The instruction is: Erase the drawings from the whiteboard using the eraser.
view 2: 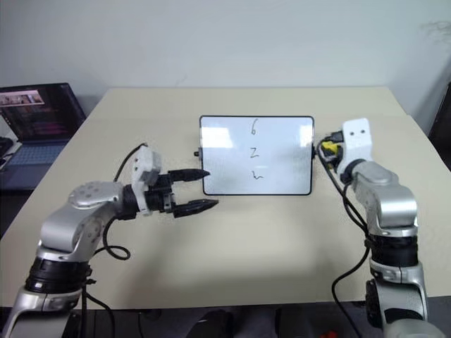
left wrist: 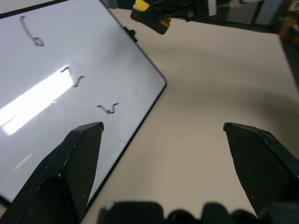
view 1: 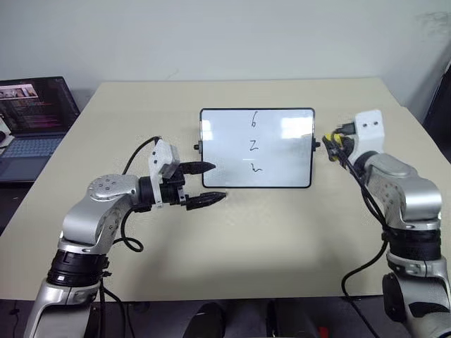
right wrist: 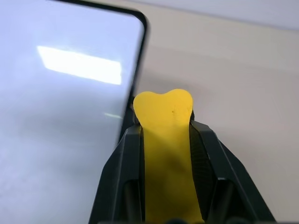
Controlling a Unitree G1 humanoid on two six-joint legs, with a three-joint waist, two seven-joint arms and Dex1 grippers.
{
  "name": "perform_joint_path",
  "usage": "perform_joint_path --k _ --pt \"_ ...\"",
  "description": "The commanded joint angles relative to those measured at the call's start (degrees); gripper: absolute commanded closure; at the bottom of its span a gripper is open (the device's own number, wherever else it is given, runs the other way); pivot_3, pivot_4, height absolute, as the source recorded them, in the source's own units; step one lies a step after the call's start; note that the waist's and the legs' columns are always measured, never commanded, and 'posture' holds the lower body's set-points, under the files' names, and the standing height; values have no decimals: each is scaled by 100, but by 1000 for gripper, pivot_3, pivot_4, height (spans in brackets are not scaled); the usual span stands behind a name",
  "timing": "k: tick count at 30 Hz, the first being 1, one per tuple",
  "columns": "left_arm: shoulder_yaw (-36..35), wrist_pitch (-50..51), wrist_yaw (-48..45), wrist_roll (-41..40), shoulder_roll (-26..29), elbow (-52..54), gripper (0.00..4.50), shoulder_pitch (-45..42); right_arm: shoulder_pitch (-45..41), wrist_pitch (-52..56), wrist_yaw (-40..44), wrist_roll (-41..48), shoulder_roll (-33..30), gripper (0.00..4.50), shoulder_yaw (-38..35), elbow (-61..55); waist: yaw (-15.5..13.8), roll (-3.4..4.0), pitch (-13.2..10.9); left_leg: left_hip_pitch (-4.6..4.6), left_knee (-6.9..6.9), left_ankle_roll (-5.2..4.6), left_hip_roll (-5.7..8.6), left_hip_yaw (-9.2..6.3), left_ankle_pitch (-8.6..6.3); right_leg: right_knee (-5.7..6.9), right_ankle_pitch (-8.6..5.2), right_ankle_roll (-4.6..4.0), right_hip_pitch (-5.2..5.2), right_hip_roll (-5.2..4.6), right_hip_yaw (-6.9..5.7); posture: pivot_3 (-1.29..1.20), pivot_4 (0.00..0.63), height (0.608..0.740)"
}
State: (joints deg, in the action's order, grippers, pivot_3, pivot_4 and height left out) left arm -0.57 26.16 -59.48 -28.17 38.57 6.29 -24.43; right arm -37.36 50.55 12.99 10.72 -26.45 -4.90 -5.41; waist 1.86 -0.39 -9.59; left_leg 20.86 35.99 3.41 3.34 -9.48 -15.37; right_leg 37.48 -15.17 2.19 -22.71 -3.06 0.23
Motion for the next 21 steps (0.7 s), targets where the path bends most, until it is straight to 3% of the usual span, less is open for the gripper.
perform_joint_path --k 1,11,21 --pt "-188 -507 512 408 -142 -105 0 -50 -544 -649 90 -167 105 3541 156 470 -1 -3 -1 3 1 5 4 15 3 14 -1 2 -16 -1 16 0 150 740" --pt "-181 -916 1485 971 -540 -32 0 241 -1343 -1743 331 -431 556 3541 561 1592 17 -4 -2 8 4 5 -3 53 3 52 0 3 -60 -4 64 0 150 740" --pt "-161 -1014 1860 1165 -743 -9 0 308 -1972 -2565 487 -646 1069 3541 765 2554 21 -4 -2 7 5 7 -3 55 4 57 0 2 -63 -3 65 0 150 740"
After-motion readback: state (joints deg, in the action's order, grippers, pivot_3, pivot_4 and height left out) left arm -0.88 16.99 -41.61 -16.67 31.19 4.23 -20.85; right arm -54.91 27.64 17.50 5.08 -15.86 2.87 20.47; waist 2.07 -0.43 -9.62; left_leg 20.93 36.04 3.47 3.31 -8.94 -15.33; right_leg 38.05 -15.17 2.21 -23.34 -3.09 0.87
